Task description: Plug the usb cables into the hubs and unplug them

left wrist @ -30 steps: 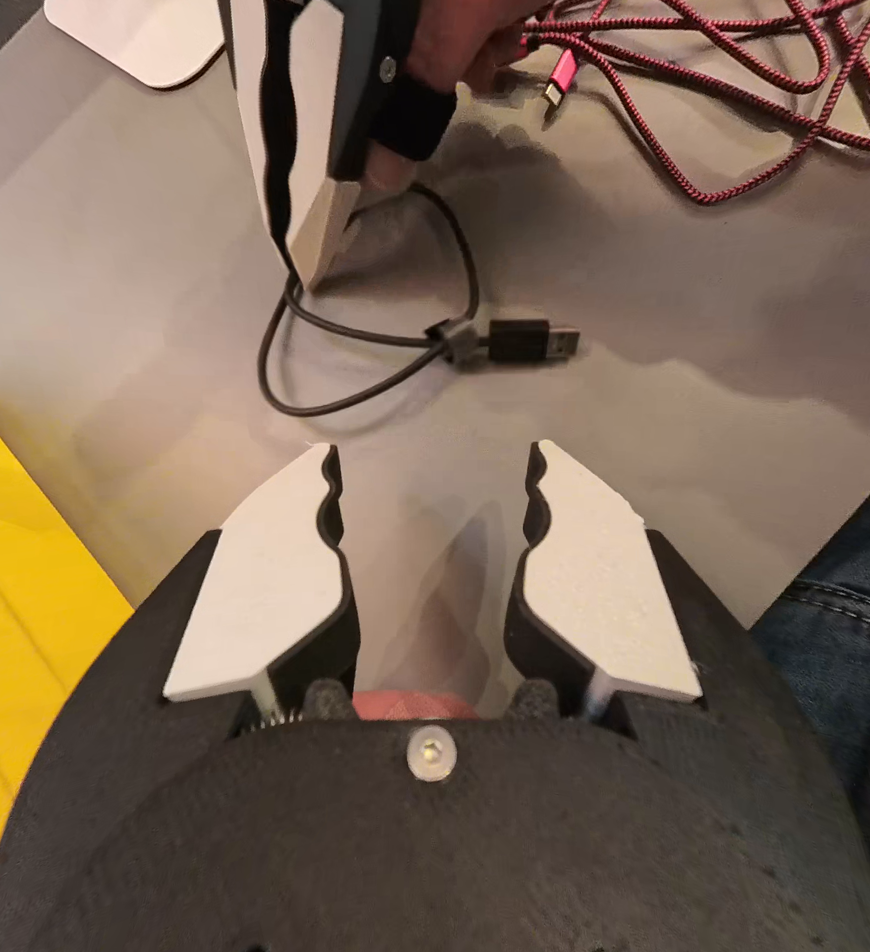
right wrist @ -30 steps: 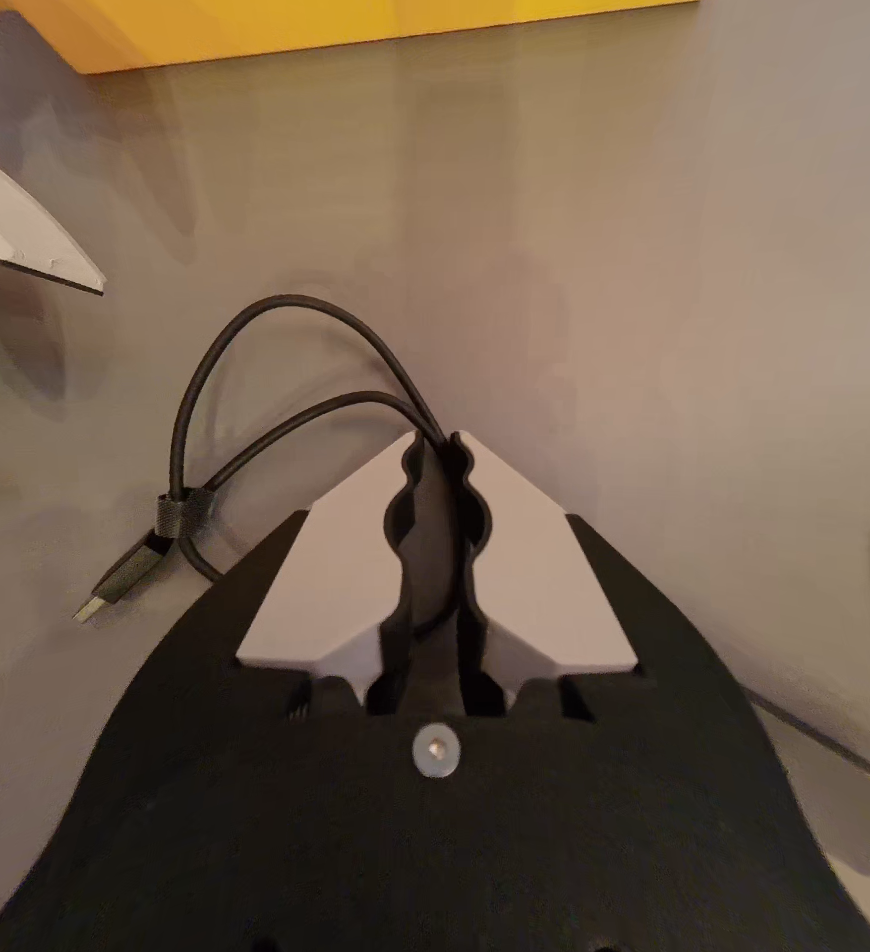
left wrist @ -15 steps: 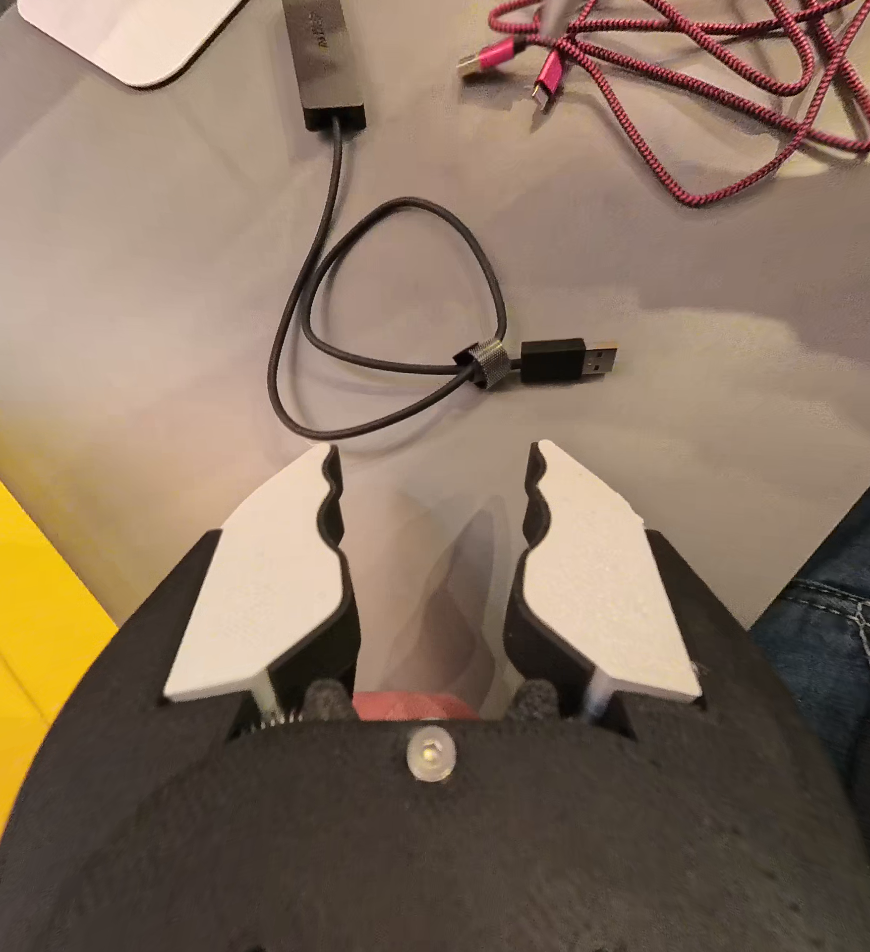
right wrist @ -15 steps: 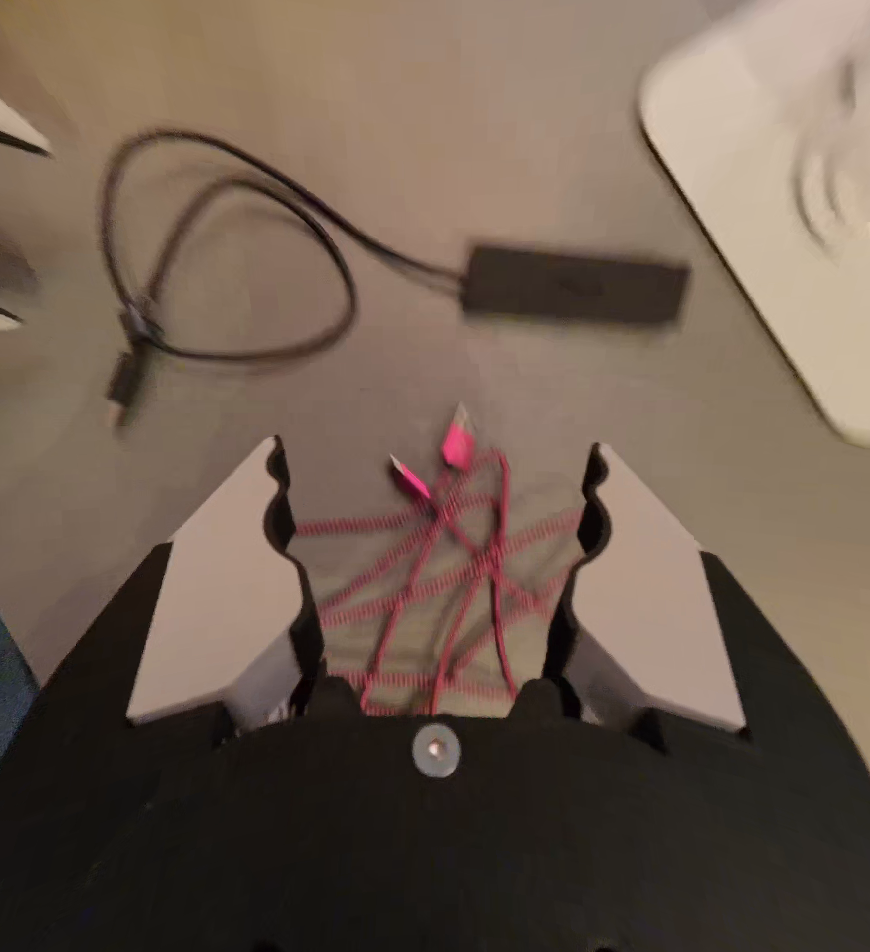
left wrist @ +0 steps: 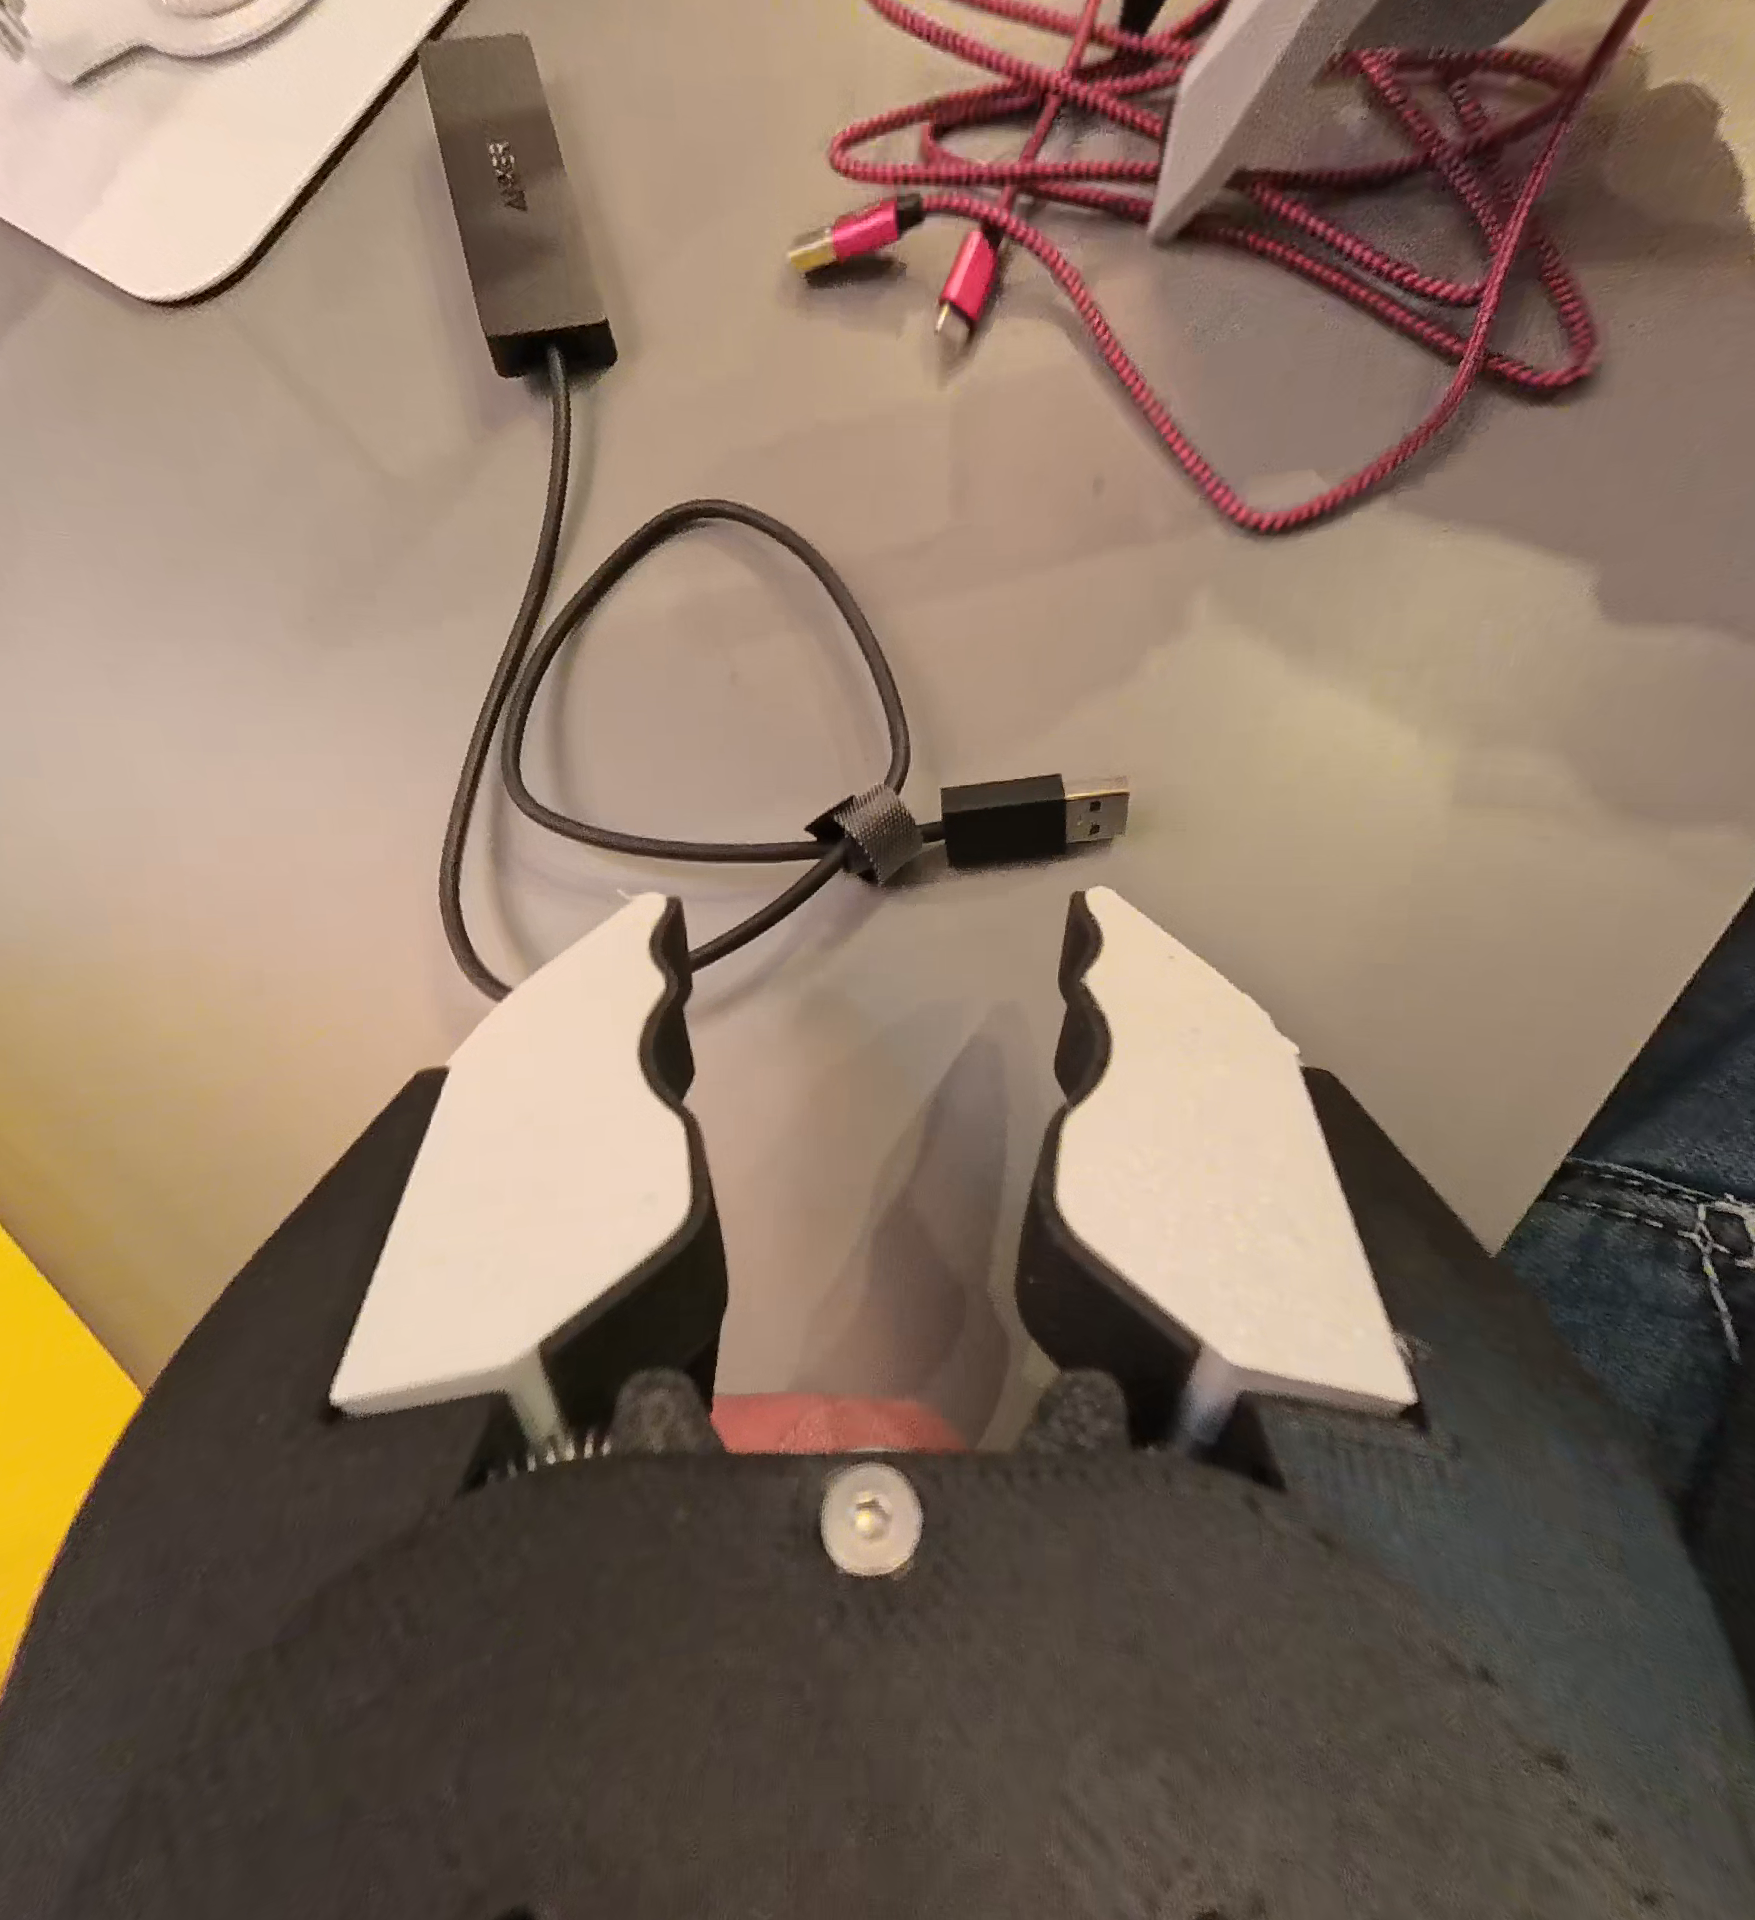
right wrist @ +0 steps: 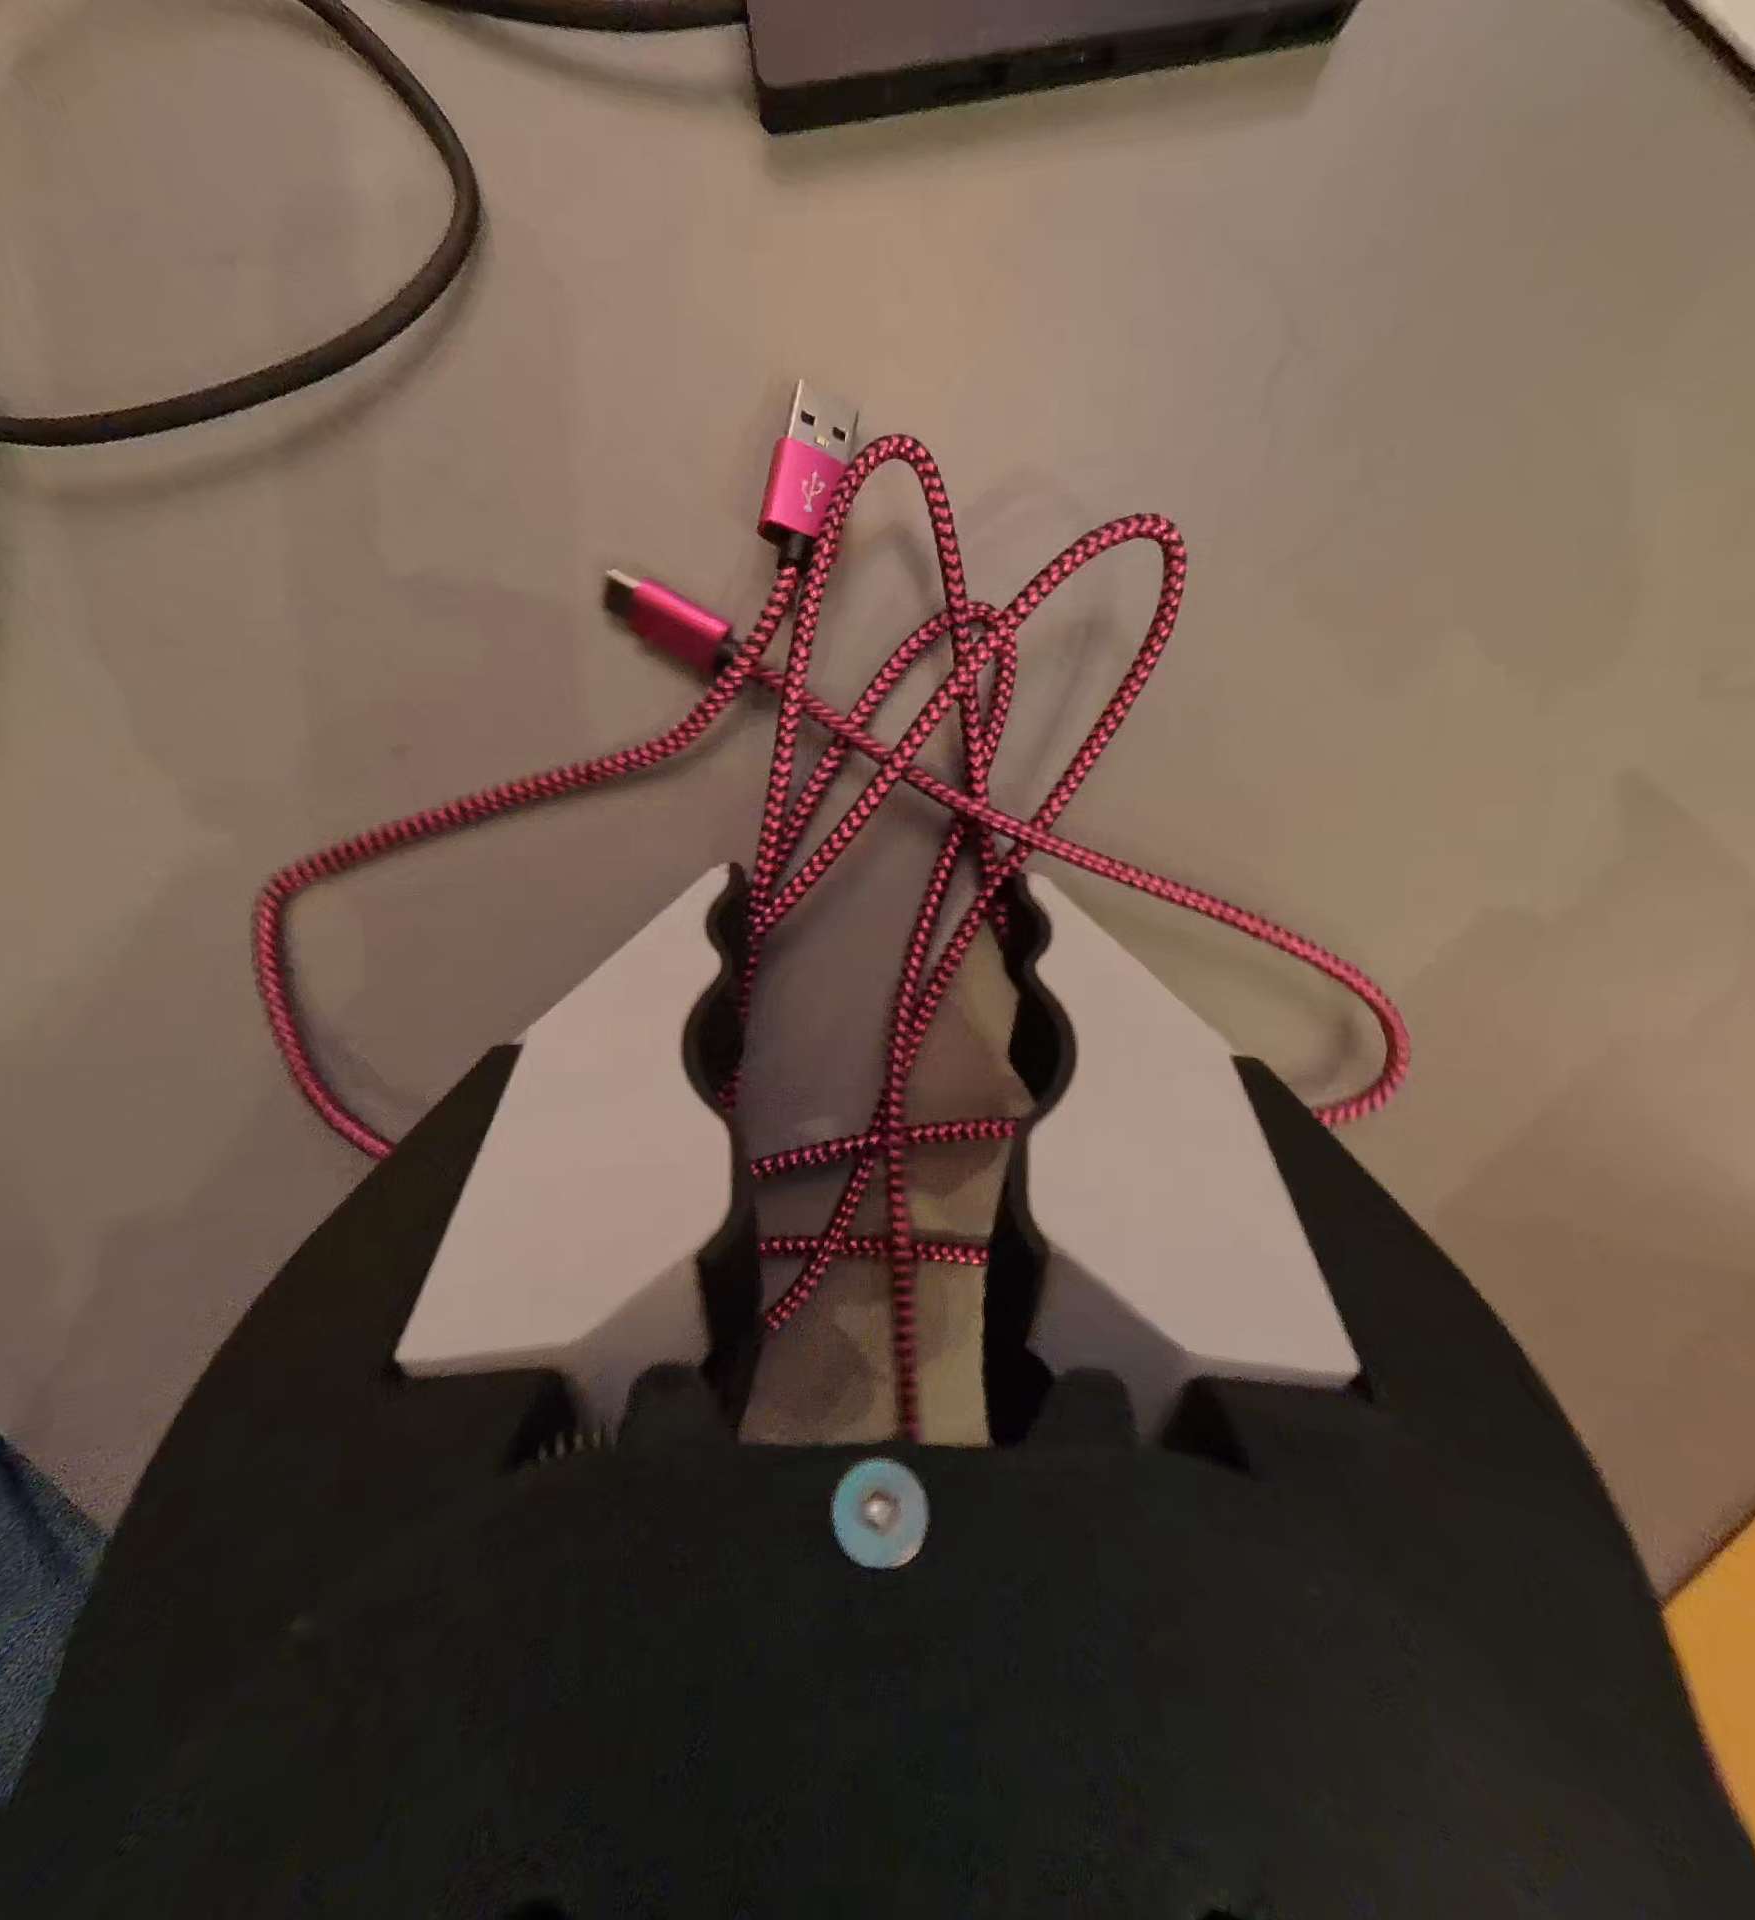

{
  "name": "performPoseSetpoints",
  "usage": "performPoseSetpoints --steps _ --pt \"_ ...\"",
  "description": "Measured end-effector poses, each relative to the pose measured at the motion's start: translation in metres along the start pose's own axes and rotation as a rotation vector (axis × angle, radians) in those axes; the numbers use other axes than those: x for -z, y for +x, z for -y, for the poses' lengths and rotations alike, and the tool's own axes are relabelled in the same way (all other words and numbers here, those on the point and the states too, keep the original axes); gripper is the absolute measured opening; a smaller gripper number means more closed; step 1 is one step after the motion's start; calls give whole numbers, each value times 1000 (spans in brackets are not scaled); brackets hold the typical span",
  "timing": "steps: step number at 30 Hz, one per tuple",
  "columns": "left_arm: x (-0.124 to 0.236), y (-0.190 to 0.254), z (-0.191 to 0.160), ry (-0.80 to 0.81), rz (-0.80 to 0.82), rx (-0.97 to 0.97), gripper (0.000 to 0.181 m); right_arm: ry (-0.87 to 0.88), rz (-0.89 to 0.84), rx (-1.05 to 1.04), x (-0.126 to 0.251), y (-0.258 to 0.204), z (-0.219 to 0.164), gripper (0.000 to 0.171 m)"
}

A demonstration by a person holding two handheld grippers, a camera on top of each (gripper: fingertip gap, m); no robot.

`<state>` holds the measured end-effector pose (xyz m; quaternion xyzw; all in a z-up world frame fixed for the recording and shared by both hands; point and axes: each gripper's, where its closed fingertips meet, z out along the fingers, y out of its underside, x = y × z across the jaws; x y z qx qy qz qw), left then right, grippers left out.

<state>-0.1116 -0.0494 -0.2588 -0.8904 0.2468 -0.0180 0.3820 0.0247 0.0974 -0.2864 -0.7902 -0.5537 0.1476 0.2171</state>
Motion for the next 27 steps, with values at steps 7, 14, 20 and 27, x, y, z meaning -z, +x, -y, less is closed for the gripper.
performPoseSetpoints --steps 7,14,20,27 --pt "-4 6 0 -7 2 -32 68 50 28 81 5 -8 5 3" --pt "-5 -1 -3 -6 33 -22 68 350 -1 -12 98 22 49 3" --pt "-10 0 -8 -26 30 -20 68 565 -143 -11 233 67 68 3" --pt "-18 8 -10 -34 20 -28 69 593 -365 4 341 115 28 2"
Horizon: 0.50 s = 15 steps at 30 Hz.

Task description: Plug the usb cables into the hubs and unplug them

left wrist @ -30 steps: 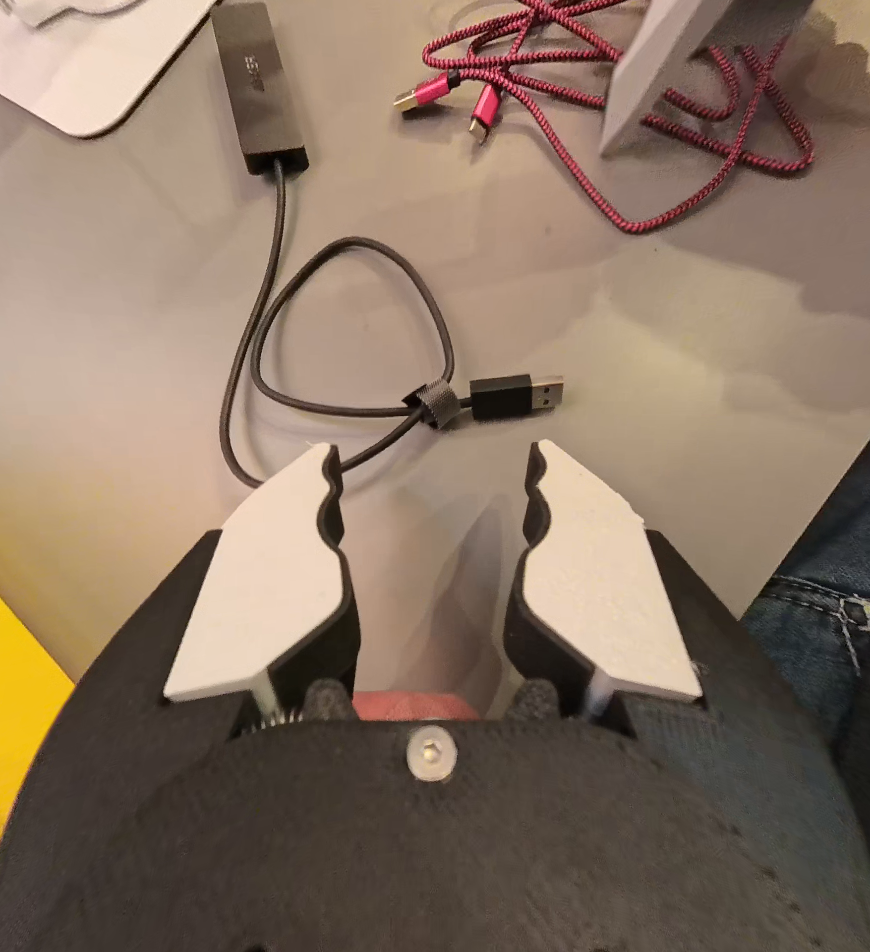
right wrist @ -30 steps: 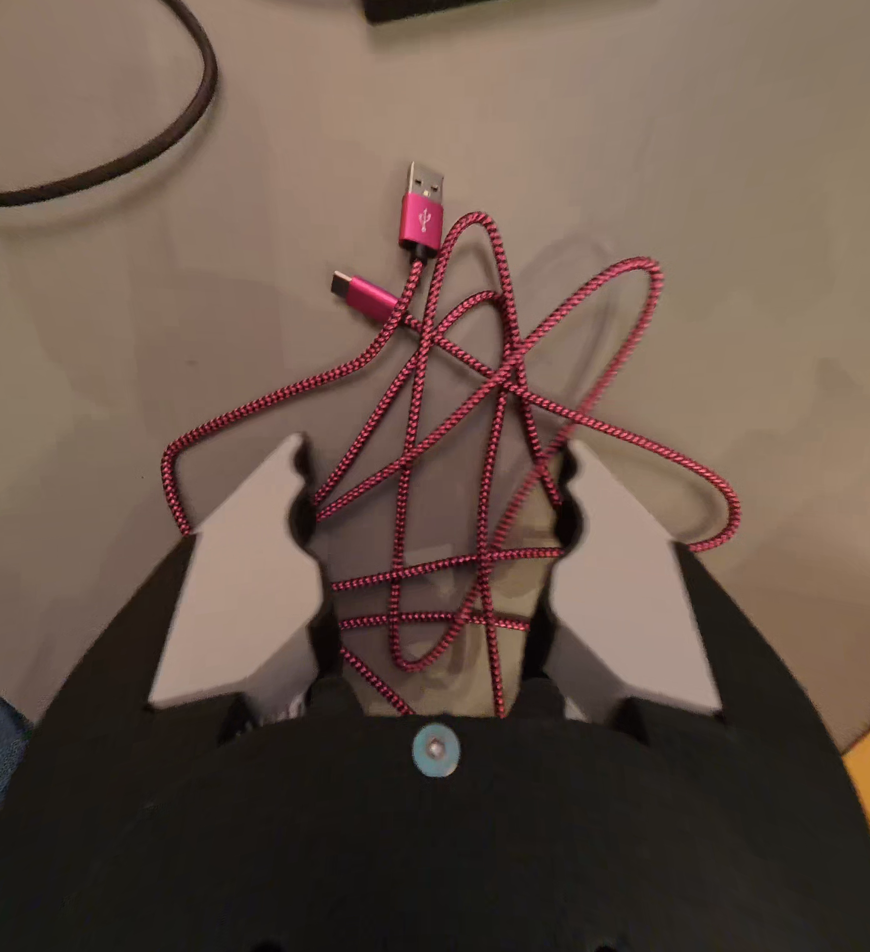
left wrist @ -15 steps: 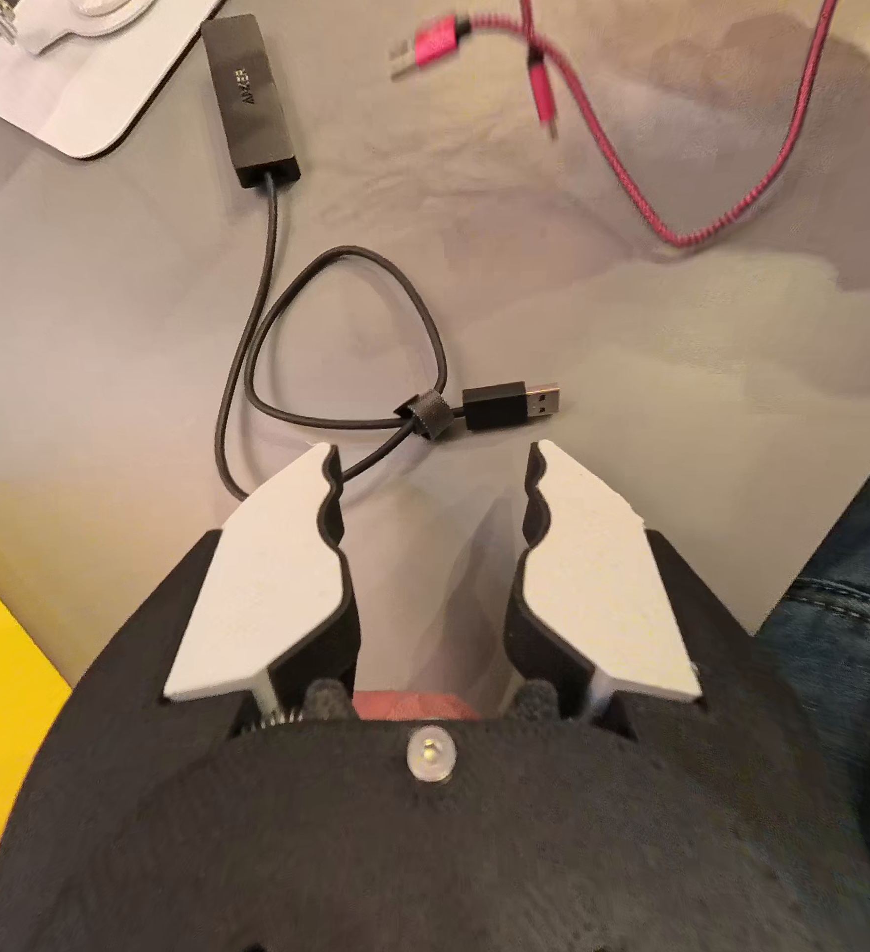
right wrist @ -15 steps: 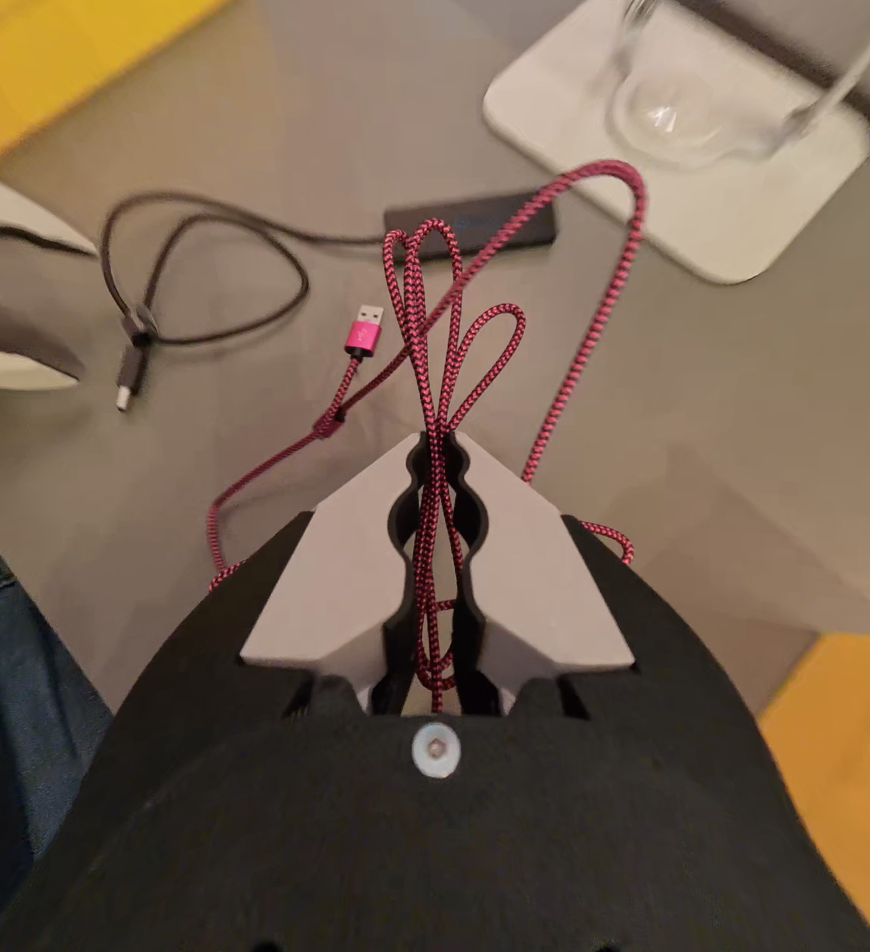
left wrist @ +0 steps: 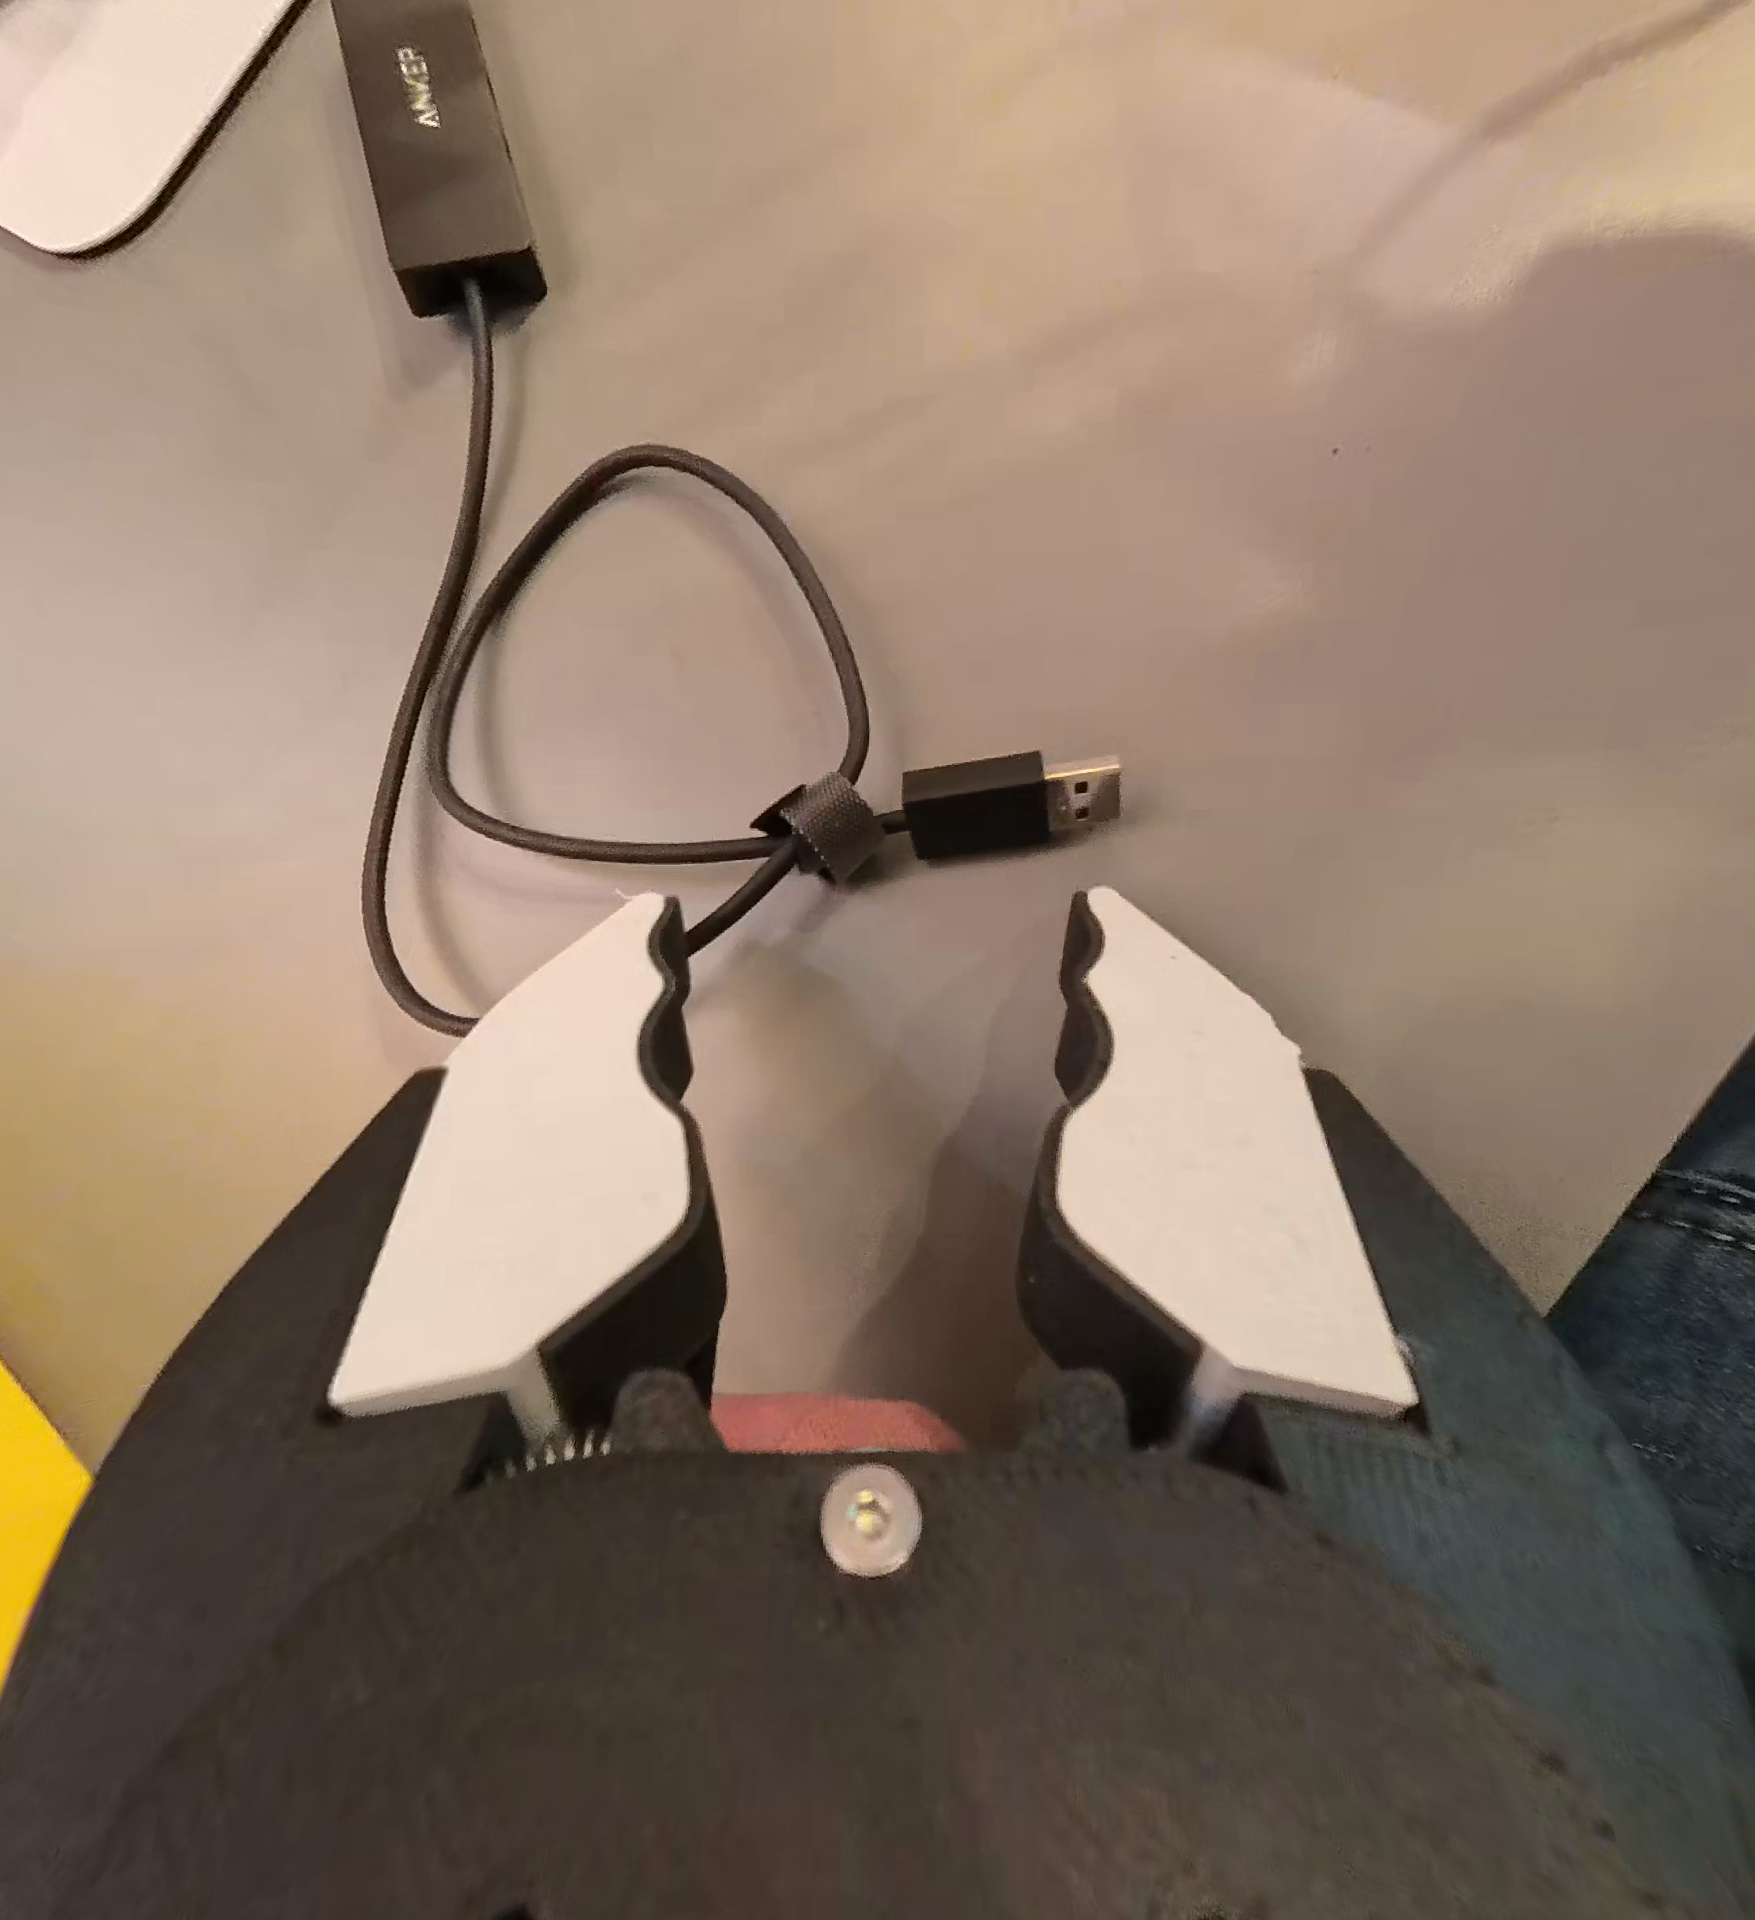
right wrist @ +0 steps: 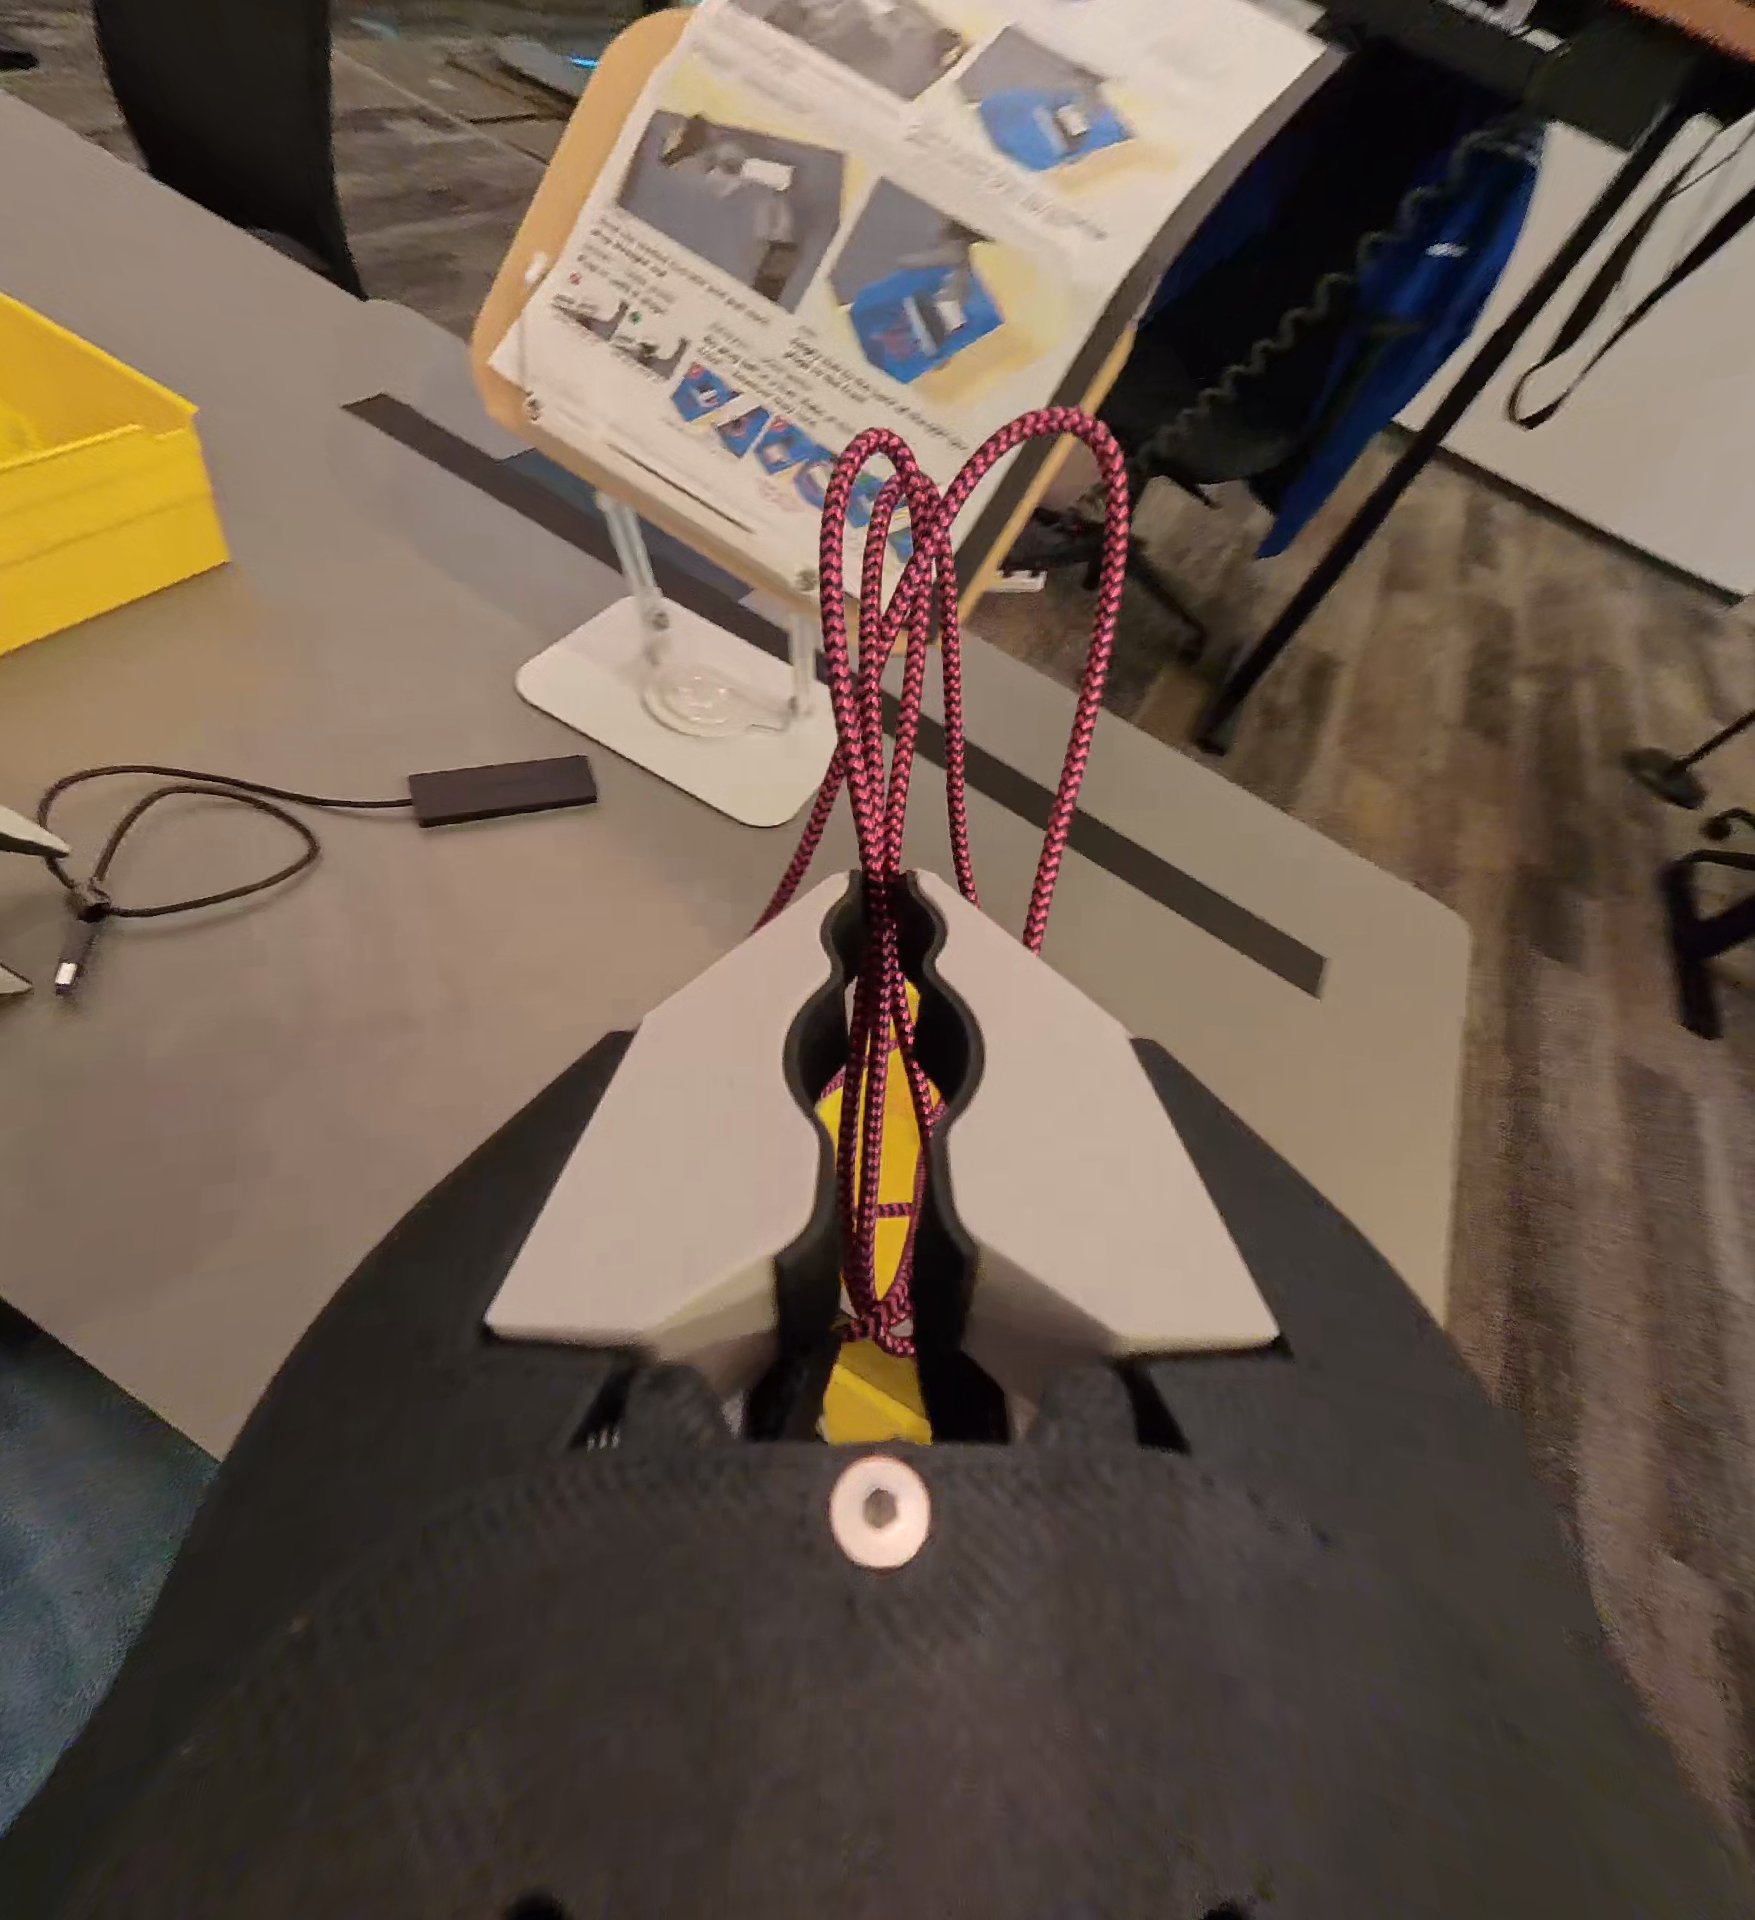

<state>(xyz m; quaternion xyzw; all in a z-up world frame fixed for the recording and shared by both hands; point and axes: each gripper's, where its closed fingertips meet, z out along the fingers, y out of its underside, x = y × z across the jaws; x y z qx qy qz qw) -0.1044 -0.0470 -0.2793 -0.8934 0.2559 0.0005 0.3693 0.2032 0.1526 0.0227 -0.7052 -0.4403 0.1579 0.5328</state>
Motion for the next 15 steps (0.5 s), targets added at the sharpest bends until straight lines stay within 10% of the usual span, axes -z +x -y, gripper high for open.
performPoseSetpoints --steps 15 --pt "-4 1 3 10 1 29 67 26 -229 3 100 64 0 3"
